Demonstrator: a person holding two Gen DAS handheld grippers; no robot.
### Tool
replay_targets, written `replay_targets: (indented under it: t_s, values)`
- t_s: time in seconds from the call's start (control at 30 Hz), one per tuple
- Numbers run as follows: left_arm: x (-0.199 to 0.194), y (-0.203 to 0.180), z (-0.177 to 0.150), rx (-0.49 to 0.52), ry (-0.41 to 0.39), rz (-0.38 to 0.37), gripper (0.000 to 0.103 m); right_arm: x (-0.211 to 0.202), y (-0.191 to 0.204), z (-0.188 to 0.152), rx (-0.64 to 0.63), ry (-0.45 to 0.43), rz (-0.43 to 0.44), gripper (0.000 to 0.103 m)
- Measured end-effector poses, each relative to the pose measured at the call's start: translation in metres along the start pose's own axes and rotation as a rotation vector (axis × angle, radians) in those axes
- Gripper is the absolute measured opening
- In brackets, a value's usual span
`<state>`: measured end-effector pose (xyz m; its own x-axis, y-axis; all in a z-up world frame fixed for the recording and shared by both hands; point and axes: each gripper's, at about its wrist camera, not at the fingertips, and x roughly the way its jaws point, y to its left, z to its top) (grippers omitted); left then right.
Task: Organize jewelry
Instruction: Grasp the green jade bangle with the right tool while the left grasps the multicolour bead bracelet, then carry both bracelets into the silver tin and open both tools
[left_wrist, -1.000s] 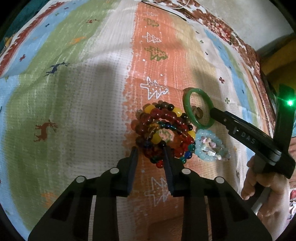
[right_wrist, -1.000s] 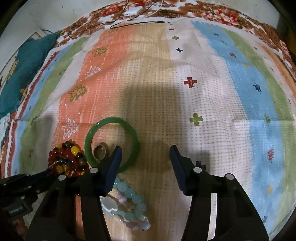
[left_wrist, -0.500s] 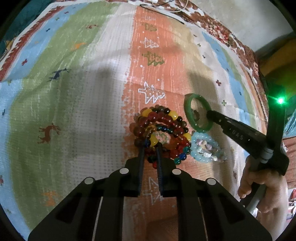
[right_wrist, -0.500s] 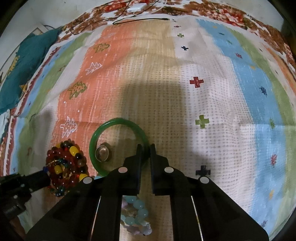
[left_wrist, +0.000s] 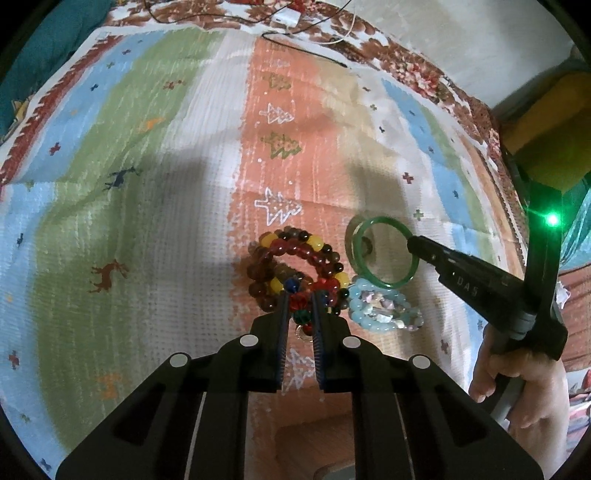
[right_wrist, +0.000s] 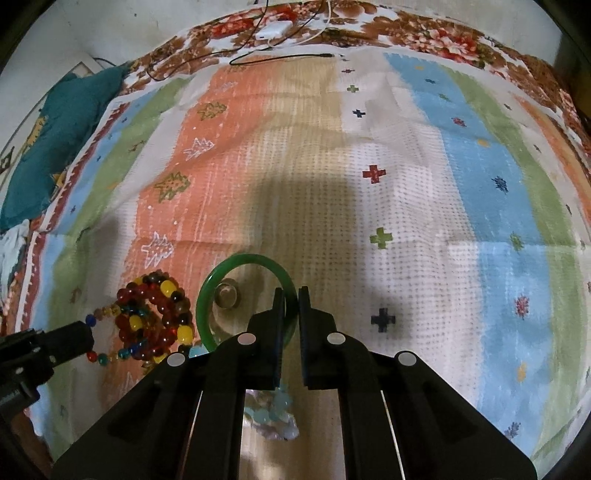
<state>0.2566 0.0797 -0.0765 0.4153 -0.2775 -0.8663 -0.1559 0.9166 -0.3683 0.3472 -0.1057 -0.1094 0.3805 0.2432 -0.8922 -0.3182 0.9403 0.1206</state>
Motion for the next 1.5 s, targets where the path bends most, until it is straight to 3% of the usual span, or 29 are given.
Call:
replay_targets:
  t_s: [0.73, 1.5]
  values:
    - [-0.035, -0.024, -0.011, 0.047, -0.068, -0.028, 0.009, -0.063, 0.005, -0.024, -0.030, -0.081, 0.012, 0.008]
    - [-0.083, -0.048, -0.052, 0.077, -0.141, -0.077, 0.009, -0.136, 0.016, -0.069, -0.091, -0.190, 0.052, 0.008]
